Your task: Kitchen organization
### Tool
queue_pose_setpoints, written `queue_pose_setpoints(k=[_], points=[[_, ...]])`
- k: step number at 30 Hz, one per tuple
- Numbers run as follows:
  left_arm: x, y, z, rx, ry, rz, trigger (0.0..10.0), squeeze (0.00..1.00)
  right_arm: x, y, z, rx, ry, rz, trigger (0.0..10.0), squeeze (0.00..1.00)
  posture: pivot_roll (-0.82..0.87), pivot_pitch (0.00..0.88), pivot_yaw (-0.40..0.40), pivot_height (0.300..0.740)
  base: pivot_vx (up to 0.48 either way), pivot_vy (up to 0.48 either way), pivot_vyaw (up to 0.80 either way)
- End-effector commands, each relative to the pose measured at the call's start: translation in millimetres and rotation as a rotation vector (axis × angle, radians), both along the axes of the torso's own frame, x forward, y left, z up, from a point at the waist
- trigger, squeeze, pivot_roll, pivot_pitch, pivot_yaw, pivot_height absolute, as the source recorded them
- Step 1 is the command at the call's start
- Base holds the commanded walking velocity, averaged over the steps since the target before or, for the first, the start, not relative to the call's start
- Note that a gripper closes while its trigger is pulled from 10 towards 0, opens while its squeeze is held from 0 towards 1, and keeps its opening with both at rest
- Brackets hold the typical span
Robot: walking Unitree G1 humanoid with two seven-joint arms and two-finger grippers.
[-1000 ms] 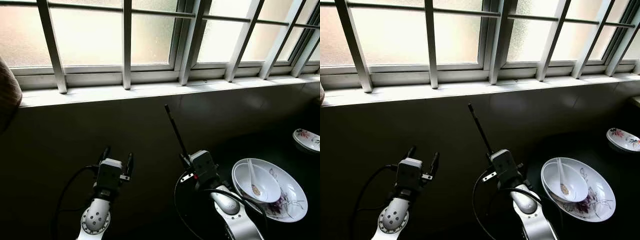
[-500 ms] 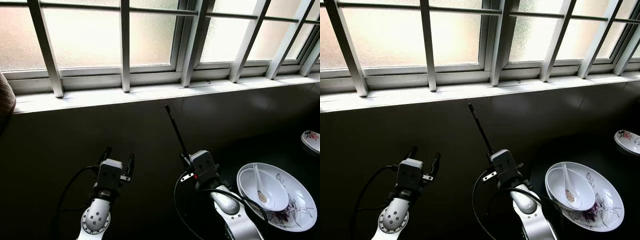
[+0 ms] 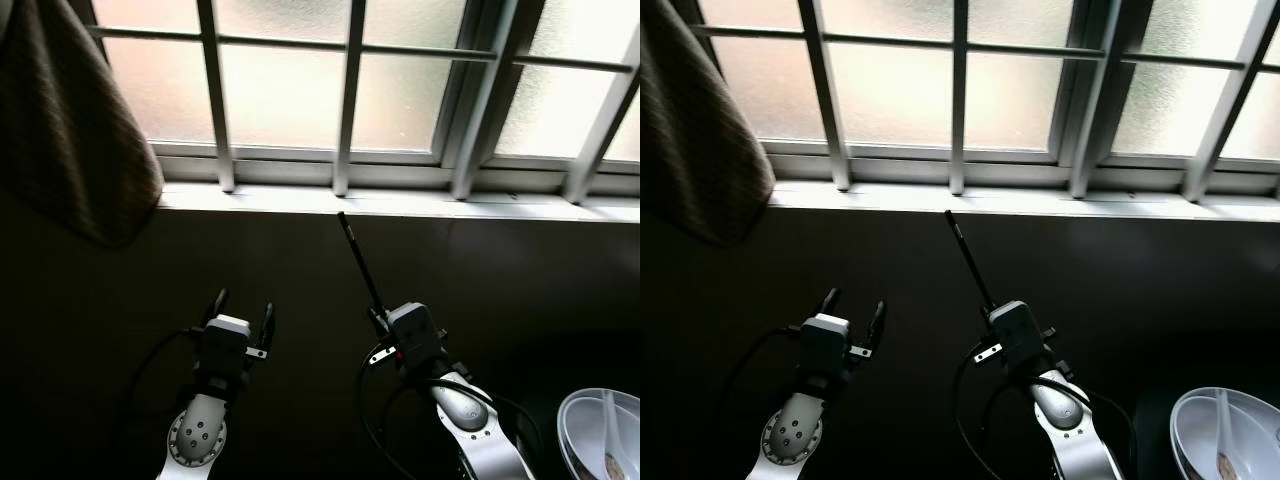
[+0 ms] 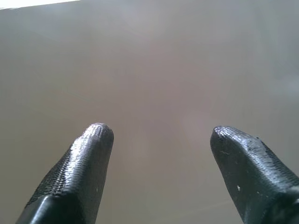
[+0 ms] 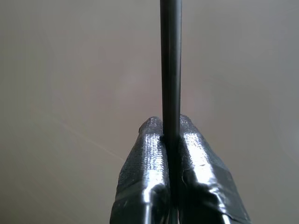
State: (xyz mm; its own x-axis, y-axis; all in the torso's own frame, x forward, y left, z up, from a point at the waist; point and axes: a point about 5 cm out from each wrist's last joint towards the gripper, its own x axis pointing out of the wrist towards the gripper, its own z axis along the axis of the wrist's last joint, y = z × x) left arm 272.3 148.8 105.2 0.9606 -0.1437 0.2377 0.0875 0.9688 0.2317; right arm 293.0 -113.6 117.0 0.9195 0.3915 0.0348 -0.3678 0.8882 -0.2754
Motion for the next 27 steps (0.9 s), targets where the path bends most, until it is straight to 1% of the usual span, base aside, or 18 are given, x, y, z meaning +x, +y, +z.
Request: queue_pose_setpoints(k=[1, 15, 19, 21, 27], points=[[-0.8, 2.1, -0.7, -0.001, 0.009, 0.005, 10.0, 0.0, 0.0, 4.8, 3.4, 0.0, -0.021, 0.02, 0.0, 0.0, 0.1, 0.0, -0.095, 0.74, 0.0, 0.0, 0.8], [-1.3, 2.4, -1.2, -0.005, 0.017, 0.006, 10.0, 0.0, 0.2, 4.7, 2.7, -0.002, -0.028, 0.02, 0.0, 0.0, 0.1, 0.0, -0.096, 0.74, 0.0, 0.0, 0.8], [-1.2, 1.6, -1.7, -0.001, 0.025, 0.001, 10.0, 0.0, 0.6, 4.9, 3.3, 0.0, -0.029, 0.021, 0.0, 0.0, 0.1, 0.0, -0.097, 0.74, 0.0, 0.441, 0.8], [-1.7, 1.6, -0.5, -0.011, 0.011, 0.002, 10.0, 0.0, 0.7, 5.0, 3.3, 0.001, -0.03, 0.021, 0.0, 0.0, 0.1, 0.0, -0.097, 0.74, 0.0, 0.454, 0.8], [-1.7, 3.0, 1.7, -0.005, -0.002, 0.002, 10.0, 0.0, 1.5, 6.1, 5.0, 0.008, -0.039, 0.017, 0.0, 0.0, 0.11, 0.0, -0.097, 0.74, 0.0, 0.0, 0.8]])
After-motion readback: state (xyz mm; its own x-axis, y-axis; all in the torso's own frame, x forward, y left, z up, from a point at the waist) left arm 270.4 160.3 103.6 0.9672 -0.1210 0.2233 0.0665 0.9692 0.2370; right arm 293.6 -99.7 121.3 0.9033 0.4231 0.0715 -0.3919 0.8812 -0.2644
